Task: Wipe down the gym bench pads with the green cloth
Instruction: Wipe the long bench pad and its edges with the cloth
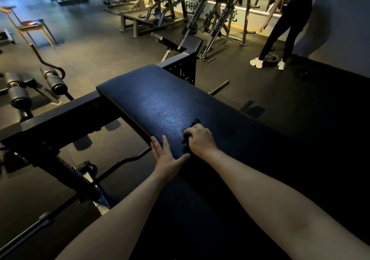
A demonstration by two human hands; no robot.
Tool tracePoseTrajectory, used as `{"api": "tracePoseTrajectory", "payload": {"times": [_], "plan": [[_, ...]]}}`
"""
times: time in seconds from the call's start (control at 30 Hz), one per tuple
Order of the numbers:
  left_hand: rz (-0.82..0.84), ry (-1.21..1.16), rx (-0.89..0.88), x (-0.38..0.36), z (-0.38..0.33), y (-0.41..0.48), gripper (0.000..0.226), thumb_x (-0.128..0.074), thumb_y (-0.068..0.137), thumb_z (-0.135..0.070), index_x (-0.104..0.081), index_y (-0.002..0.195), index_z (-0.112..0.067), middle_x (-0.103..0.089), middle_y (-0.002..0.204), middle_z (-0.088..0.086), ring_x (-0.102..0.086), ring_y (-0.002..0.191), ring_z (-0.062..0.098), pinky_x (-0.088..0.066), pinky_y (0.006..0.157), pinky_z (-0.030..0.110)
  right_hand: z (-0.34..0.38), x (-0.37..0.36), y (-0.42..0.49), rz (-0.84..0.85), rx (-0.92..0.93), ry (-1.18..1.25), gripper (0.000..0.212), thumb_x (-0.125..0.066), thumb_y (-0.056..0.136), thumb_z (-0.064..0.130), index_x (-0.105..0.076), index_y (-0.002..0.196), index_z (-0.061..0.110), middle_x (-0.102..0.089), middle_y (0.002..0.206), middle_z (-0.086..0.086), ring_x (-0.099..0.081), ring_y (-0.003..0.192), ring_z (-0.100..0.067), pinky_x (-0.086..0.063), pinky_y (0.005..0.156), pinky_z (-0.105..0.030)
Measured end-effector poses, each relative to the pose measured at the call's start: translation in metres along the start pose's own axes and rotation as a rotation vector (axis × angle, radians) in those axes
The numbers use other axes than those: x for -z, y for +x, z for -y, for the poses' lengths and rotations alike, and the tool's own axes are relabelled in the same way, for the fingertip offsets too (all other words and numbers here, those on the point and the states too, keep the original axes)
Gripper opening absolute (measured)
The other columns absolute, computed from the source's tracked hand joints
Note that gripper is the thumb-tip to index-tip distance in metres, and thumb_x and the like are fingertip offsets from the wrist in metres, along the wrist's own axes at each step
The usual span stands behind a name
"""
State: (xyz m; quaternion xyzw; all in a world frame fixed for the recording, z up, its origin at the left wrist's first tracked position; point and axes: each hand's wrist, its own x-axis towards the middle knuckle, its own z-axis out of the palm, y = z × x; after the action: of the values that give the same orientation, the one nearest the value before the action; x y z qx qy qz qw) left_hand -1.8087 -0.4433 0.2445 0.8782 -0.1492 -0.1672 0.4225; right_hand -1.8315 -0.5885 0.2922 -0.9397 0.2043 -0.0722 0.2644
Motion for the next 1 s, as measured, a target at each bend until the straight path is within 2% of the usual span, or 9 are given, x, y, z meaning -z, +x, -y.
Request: {"api": "tracePoseTrajectory", "payload": {"times": [0.1,0.2,0.27,0.37,0.47,0.73,0.83,0.9,1.0], "plan": [[-0.001,-0.026,-0.040,0.006,0.009,-0.002,0.125,-0.068,0.063,-0.061,-0.003,0.160,-0.018,0.029,0.162,0.008,0.027,0.150,0.020,0.009,0.122,0.034,0.019,-0.012,-0.014,0.075,0.123,0.059,0.036,-0.053,0.086,0.012,-0.075,0.109,0.029,-0.064,0.120,-0.004,-0.059,0.110,-0.027,-0.043,0.099,-0.032],[-0.009,0.007,-0.074,0.007,0.017,-0.002,0.123,-0.080,0.069,-0.052,-0.005,0.160,-0.018,0.025,0.164,0.009,0.022,0.151,0.022,0.007,0.120,0.032,0.021,-0.012,-0.020,0.147,0.250,0.079,0.041,-0.048,0.079,0.014,-0.076,0.107,0.027,-0.068,0.112,-0.002,-0.062,0.104,-0.026,-0.047,0.097,-0.037],[-0.020,0.016,-0.075,0.006,0.018,-0.003,0.120,-0.081,0.076,-0.052,-0.003,0.161,-0.020,0.027,0.164,0.005,0.022,0.151,0.018,0.006,0.122,0.034,0.010,-0.003,-0.008,0.037,0.257,0.064,0.044,-0.045,0.077,0.015,-0.077,0.105,0.024,-0.069,0.108,-0.005,-0.061,0.099,-0.030,-0.046,0.094,-0.035],[-0.040,-0.008,-0.092,0.003,0.018,-0.004,0.119,-0.078,0.077,-0.057,-0.002,0.161,-0.021,0.028,0.163,0.002,0.024,0.150,0.014,0.008,0.121,0.032,-0.021,0.017,0.013,-0.232,-0.012,0.044,0.044,-0.044,0.085,0.005,-0.072,0.115,0.021,-0.061,0.120,-0.008,-0.049,0.107,-0.033,-0.035,0.093,-0.030],[-0.057,-0.014,-0.102,0.002,0.019,-0.005,0.122,-0.078,0.076,-0.057,0.000,0.161,-0.017,0.025,0.164,0.004,0.022,0.151,0.015,0.009,0.120,0.029,-0.033,0.017,0.014,-0.184,-0.225,0.031,0.044,-0.045,0.088,0.001,-0.068,0.119,0.021,-0.054,0.130,-0.009,-0.042,0.114,-0.033,-0.032,0.096,-0.028],[0.007,-0.070,-0.107,0.007,0.023,-0.009,0.131,-0.084,0.071,-0.053,0.003,0.159,-0.012,0.018,0.166,0.004,0.015,0.152,0.013,0.003,0.124,0.030,0.023,-0.026,-0.022,-0.038,0.052,0.121,0.036,-0.050,0.085,0.007,-0.074,0.104,0.025,-0.067,0.115,-0.003,-0.056,0.105,-0.031,-0.042,0.095,-0.035],[0.072,-0.274,-0.076,0.014,0.034,-0.014,0.139,-0.086,0.065,-0.045,0.011,0.157,-0.012,-0.010,0.166,0.005,-0.021,0.150,0.007,-0.022,0.121,0.024,0.049,-0.034,-0.036,0.077,0.198,0.157,0.031,-0.053,0.087,0.012,-0.074,0.106,0.023,-0.069,0.110,-0.006,-0.061,0.102,-0.031,-0.047,0.091,-0.037],[0.060,-0.307,-0.097,0.020,0.046,-0.022,0.131,-0.084,0.072,-0.033,0.015,0.156,-0.012,-0.033,0.155,0.004,-0.045,0.133,-0.002,-0.036,0.105,0.011,0.061,-0.040,-0.040,0.145,0.263,0.147,0.033,-0.055,0.086,0.013,-0.073,0.111,0.023,-0.069,0.111,-0.007,-0.061,0.105,-0.030,-0.048,0.092,-0.039],[-0.064,-0.373,-0.169,0.027,0.056,-0.037,0.112,-0.077,0.084,-0.005,0.005,0.156,-0.023,-0.038,0.145,-0.007,-0.048,0.120,-0.018,-0.043,0.099,0.009,0.073,-0.045,-0.038,0.166,0.295,0.153,0.046,-0.056,0.085,0.012,-0.064,0.128,0.024,-0.067,0.118,-0.005,-0.061,0.112,-0.027,-0.048,0.097,-0.040]]}}
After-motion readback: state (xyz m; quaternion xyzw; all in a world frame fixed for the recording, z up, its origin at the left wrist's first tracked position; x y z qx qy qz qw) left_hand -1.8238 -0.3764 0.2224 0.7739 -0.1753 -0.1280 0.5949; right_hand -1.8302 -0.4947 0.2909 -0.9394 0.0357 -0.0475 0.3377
